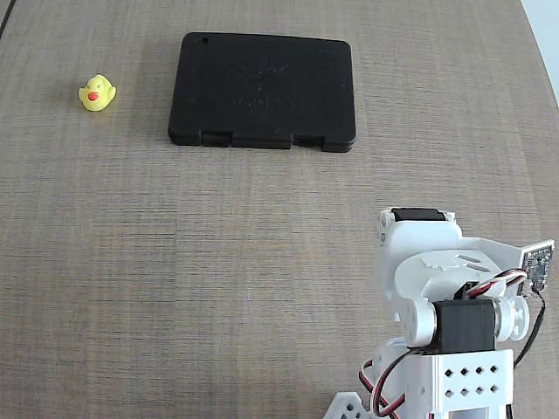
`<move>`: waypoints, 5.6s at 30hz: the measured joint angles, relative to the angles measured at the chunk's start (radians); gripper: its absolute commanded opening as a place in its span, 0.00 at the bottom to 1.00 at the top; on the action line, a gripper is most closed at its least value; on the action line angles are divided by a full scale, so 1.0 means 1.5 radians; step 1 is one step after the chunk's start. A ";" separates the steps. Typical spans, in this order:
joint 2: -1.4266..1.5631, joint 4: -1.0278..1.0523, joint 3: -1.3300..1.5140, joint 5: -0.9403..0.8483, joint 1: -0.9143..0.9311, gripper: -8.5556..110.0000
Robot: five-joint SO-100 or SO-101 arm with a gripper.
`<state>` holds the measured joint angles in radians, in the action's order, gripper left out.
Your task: Grasp a duck and put it on the black surface.
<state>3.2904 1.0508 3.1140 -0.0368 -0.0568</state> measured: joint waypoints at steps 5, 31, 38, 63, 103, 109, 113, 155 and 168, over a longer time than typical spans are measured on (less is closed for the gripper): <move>-0.110 -0.027 -0.122 0.000 -0.059 0.18; -1.391 -0.048 -1.179 0.000 -0.476 0.35; -1.602 -0.048 -1.356 0.000 -0.526 0.35; -1.720 -0.048 -1.518 0.000 -0.441 0.35; -1.796 -0.095 -1.576 0.000 -0.453 0.18; -1.831 -0.126 -1.618 0.000 -0.453 0.08; -1.838 -0.130 -1.633 0.000 -0.453 0.07; -1.167 -0.238 -0.866 0.000 -0.179 0.08; -1.262 -0.366 -0.860 0.000 -0.179 0.08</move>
<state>1.3975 0.5016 1.8239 -0.0368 -0.3252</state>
